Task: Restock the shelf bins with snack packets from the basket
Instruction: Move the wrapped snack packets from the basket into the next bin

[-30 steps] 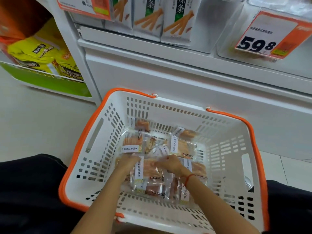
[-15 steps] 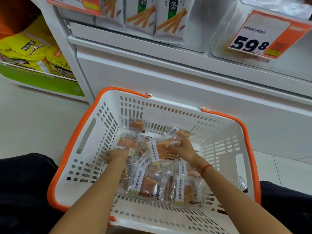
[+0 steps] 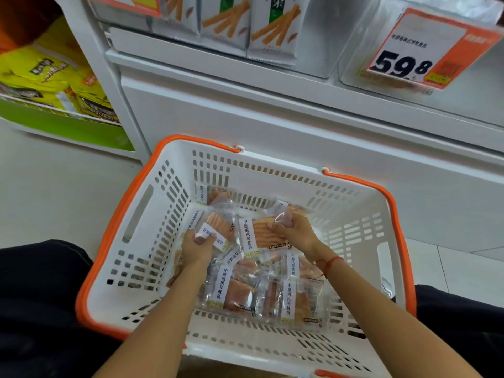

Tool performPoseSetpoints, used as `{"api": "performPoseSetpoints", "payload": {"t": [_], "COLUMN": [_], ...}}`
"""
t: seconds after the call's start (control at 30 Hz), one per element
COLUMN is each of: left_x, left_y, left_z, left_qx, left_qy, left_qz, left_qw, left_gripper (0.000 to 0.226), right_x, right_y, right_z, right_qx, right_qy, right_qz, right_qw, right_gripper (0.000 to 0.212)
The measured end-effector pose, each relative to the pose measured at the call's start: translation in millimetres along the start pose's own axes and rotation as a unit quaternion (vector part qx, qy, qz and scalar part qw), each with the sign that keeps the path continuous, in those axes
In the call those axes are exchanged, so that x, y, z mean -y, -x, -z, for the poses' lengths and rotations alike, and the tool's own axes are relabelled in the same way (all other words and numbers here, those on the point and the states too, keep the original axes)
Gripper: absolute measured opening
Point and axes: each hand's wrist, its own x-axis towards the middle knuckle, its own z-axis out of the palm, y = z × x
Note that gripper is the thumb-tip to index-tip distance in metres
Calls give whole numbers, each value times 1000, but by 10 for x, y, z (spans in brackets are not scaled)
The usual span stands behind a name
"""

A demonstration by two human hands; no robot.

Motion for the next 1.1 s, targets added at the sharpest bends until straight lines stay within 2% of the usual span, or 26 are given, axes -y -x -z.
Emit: {"api": "performPoseSetpoints", "payload": {"t": [0.1,0.2,0.27,0.33,0.4,0.53,0.6,0.63,0.77,0.83,0.93,1.0,1.03,1.1], "left_x": [-91,-234,-360,-495,-640,-979,-1044,-1077,-1335,-1448,-1634,-1779,-1859,-2053], "left_y": [84,206,293,372,467,673,614,601,986,1095,1243,1373,1438,1594], "left_z": [69,137,158,169,147,105,48,32,46,68,109,117,112,109], "left_qx": [66,176,236,268,281,286,300,312,305,297,285,286,286,289], "left_qy": [49,44,24,11,14,-2,-22,-30,-75,-70,-51,-44,-34,-10], "left_qz": [-5,-14,-25,-36,-41,-69,-99,-120,-197,-228,-268,-308,-330,-363], "left_qw": [997,983,971,963,959,956,949,942,929,925,919,906,899,886], "left_gripper": [37,28,31,23,20,46,70,75,49,43,33,31,33,35], "right_x": [63,185,316,452,578,799,882,923,1123,1230,1474,1698,1827,2124], "right_y": [81,184,247,286,325,465,518,538,660,696,731,816,890,1041], "right_z": [76,132,152,163,188,196,179,168,149,188,330,436,498,644], "right_qx": [14,12,7,-15,-40,-44,-58,-63,-68,-98,-179,-176,-165,-108], "right_qy": [-1,-21,-32,-46,-55,-53,-59,-66,-79,-16,165,261,284,231], "right_qz": [9,35,36,44,63,98,113,118,167,194,201,179,170,156], "right_qw": [1000,999,999,998,996,993,990,989,981,976,949,932,929,954], "right_gripper": [14,30,21,15,18,20,19,17,13,11,26,50,62,77]}}
